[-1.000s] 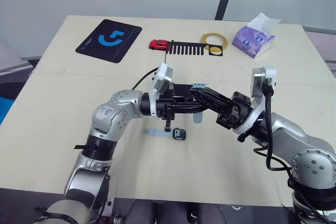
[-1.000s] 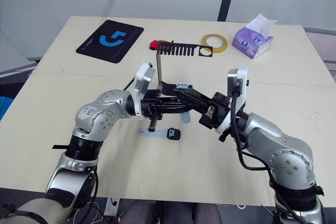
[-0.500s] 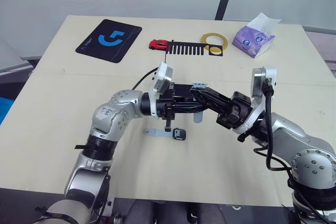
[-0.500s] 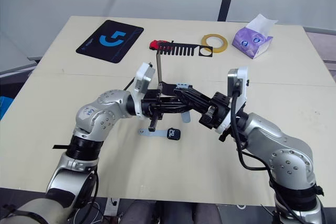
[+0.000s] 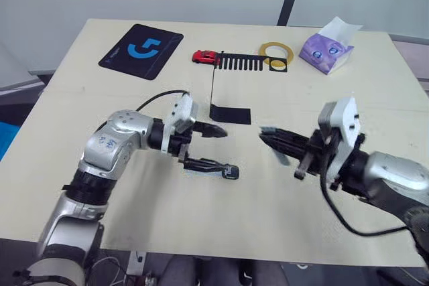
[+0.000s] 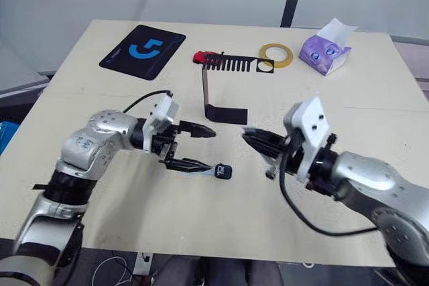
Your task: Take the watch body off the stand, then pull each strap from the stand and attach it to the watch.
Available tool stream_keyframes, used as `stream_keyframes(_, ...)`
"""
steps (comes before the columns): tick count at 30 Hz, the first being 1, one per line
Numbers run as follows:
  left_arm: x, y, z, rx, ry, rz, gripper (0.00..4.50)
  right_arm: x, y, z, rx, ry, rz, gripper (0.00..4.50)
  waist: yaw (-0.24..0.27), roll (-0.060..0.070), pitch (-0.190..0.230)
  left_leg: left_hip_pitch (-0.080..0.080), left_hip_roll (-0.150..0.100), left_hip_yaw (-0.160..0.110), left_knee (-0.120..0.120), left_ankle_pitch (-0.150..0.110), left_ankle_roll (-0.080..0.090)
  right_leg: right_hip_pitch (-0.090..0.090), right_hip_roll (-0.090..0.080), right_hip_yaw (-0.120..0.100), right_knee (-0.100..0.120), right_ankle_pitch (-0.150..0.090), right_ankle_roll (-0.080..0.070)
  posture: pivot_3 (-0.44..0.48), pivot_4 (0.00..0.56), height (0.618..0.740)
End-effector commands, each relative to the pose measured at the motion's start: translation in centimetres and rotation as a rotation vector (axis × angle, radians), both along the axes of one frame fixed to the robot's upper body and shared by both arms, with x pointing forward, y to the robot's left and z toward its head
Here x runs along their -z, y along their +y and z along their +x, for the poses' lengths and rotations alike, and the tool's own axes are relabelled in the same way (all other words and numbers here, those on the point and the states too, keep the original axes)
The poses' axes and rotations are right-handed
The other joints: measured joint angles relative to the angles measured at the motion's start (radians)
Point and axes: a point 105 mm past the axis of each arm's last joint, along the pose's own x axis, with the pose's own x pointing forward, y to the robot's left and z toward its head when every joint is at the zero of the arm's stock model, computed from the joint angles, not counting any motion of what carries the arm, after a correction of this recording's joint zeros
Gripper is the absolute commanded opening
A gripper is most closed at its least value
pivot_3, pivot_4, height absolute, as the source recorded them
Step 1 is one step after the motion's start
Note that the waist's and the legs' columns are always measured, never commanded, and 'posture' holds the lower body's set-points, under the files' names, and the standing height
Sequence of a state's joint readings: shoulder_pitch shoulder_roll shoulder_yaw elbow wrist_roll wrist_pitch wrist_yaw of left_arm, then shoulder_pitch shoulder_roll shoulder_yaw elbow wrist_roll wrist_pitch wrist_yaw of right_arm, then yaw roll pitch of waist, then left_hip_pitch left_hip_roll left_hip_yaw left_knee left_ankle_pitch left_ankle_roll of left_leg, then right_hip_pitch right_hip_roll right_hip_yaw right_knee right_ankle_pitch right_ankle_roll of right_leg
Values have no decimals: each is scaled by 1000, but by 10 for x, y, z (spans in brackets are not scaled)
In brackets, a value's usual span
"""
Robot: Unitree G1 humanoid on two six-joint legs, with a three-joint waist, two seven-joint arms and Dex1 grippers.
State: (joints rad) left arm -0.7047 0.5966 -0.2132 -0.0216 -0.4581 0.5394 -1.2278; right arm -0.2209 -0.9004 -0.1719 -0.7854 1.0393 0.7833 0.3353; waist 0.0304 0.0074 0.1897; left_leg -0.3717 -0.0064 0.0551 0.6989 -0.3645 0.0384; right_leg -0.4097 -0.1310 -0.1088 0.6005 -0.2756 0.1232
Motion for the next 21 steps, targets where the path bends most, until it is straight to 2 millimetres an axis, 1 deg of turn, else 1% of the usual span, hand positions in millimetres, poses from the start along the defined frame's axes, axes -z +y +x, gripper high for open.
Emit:
stream_keyframes(1,32,-4,1,12,-98,148,4476,2,-10,-18,18,-201,-291,0,3,0,0,0,0,0,0,0,0,0,0,0,-1,0,0,0,150,738)
stream_keyframes(3,44,-8,5,4,-136,186,4476,2,-14,-22,39,-245,-350,0,6,0,0,-1,0,1,1,0,1,1,0,0,-2,1,1,0,150,738)
stream_keyframes(5,50,-11,6,5,-157,201,4476,2,-17,-23,54,-282,-391,0,7,-1,0,-1,0,1,1,0,1,1,0,1,-2,1,2,0,150,738)
stream_keyframes(7,58,-16,10,-19,-179,217,4476,6,-21,-24,63,-340,-481,0,8,-1,0,0,0,1,1,0,1,1,0,1,-3,1,2,0,150,738)
stream_keyframes(9,64,-20,14,-39,-200,228,4476,9,-24,-25,67,-374,-530,0,7,-1,0,0,0,2,1,0,1,1,0,1,-2,1,2,0,150,738)
stream_keyframes(13,71,-28,16,-56,-221,229,4476,11,-28,-24,98,-387,-516,0,6,-1,0,0,0,2,1,0,1,1,0,2,-2,1,2,0,150,738)
stream_keyframes(21,78,-34,19,-78,-226,239,4476,17,-31,-24,93,-406,-529,0,6,-1,0,1,0,2,1,0,1,1,0,1,-1,1,2,0,150,738)
